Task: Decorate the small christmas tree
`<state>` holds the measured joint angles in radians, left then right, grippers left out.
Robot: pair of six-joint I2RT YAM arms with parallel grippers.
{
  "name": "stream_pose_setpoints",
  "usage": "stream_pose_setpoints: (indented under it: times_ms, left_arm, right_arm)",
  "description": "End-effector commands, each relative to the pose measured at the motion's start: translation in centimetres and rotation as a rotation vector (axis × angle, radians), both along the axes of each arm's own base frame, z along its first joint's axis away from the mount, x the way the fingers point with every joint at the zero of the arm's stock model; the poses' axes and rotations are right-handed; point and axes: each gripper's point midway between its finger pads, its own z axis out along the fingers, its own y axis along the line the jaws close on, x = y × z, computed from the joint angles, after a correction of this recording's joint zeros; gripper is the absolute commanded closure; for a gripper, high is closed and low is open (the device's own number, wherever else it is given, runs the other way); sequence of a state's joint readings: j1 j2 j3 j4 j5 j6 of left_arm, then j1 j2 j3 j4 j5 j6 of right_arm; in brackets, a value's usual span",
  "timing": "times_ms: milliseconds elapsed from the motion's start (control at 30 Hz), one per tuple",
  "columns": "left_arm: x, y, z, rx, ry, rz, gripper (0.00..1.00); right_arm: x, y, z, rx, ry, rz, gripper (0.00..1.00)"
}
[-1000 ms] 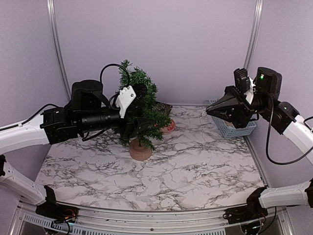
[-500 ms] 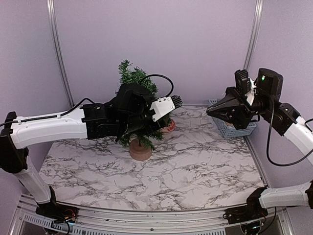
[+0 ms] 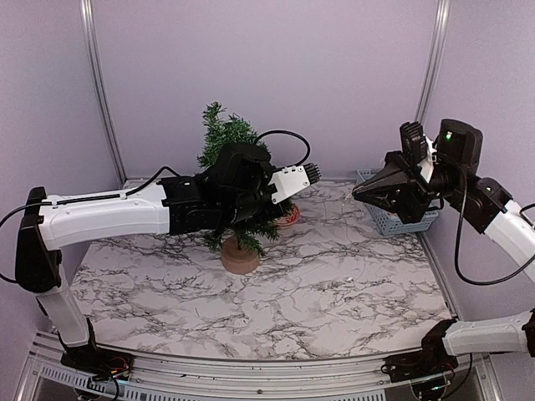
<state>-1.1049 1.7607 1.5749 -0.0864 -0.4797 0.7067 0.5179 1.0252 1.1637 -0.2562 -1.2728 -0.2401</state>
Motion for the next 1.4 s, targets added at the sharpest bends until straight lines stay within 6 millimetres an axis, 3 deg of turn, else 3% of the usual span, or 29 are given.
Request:
stream_pose_setpoints:
  times_ms: [0,267,400,600,800,1000,1067,1233,1367]
  left_arm:
    - [1.4,-0.5,2.0,-0.054,-0.055,0.021,0.72]
    - [1.2,-1.6,2.4,-0.079,-0.064,-0.026,0.86]
    - [0.9,-1.5,3.0,-0.104,-0.058,-0.037,0.98]
    - [-1.1,-0.4,6.5,-0.206,-0.054,-0.061,1.00]
    - [-2.3,1.3,9.8,-0.288,-0.056,-0.033,1.00]
    - [-2.7,2.9,10.6,-0.296,-0.043,0.004,1.00]
    - [-2.8,3.3,11.2,-0.310,-0.042,0.015,1.00]
    - [-2.8,4.1,12.7,-0.351,-0.031,0.043,1.00]
    - [-2.9,4.5,13.5,-0.391,-0.017,0.059,1.00]
  right_arm:
    - [-0.6,-0.2,0.5,0.013,-0.028,0.002,1.00]
    - [-0.3,-0.1,0.2,0.010,-0.028,-0.014,1.00]
    - [0.0,0.0,-0.1,0.004,-0.025,-0.029,1.00]
    - [1.3,0.0,-1.5,-0.009,-0.029,-0.128,1.00]
    - [2.1,0.0,-3.1,-0.018,-0.006,-0.180,0.55]
    - [3.6,-0.2,-4.2,-0.059,-0.003,-0.282,0.25]
    - [4.1,-0.4,-3.9,-0.043,-0.013,-0.322,0.04]
    - [6.5,0.0,-3.4,0.019,0.086,-0.414,0.02]
    - [8.4,1.2,-3.9,0.063,0.238,-0.404,0.19]
